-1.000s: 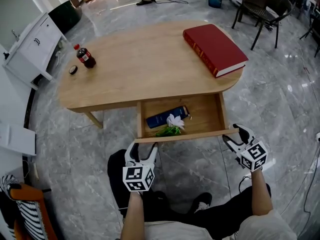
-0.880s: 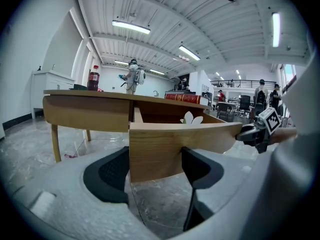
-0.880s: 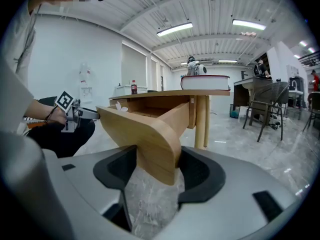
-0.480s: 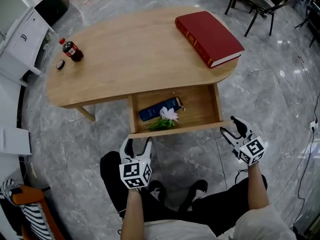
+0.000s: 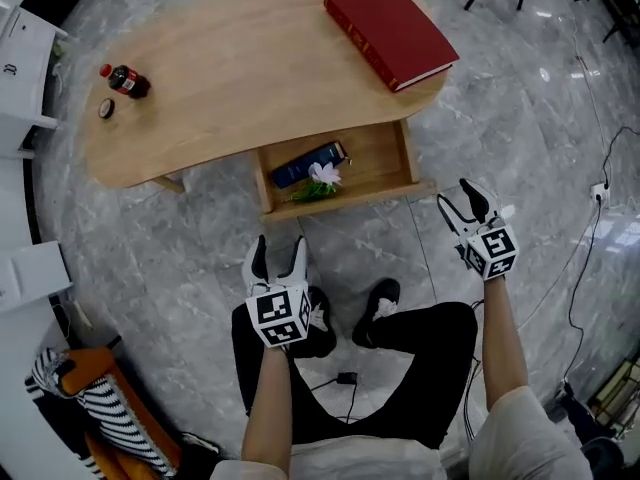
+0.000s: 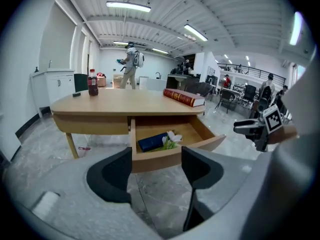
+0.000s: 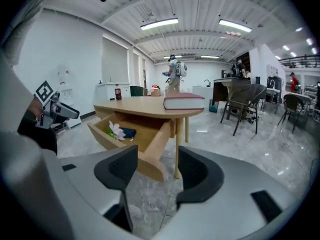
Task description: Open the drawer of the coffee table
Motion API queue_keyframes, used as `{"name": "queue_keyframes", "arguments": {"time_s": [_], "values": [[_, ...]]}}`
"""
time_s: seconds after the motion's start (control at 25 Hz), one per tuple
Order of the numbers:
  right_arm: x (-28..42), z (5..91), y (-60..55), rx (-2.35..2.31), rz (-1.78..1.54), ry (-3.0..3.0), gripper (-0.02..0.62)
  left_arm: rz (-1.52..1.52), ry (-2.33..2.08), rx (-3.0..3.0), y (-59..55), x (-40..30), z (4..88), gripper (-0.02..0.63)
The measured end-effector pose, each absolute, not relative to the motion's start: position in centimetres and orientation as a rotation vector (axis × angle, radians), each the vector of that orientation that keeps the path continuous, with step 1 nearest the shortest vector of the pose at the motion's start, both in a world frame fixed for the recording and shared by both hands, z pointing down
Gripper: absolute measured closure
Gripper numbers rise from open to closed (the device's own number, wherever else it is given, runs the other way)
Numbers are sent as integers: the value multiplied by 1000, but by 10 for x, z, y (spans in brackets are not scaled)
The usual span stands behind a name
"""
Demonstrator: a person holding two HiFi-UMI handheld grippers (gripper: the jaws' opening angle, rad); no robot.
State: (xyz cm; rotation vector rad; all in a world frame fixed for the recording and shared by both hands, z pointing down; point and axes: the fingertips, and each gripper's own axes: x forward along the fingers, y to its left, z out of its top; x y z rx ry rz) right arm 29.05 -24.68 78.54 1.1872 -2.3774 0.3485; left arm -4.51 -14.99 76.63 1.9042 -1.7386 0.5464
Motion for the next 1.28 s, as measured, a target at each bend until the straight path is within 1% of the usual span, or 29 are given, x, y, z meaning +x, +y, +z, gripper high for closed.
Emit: {"name": "queue_keyframes", "arguments": {"time_s": [0.36,0.64,0.92,1.16,1.28], "values": [[201,632,-170,1144,540,-2387,341,556,-1634,1948,-118,-27,605,293],[154,539,-117,1199,689,-2298,344,568,-1537,1981,-88,-17,505,293],[142,457,-114,1365,718,-2228,345,520,-1538,1936,-84,-24,440,293],[121,392,-86,1379,704,-2250,373,518,-1463,1981,-51,-13,388,295],[115,381,-81,1407,696,-2270,391,537,-1414,2067,-47,-6,376,299]]}}
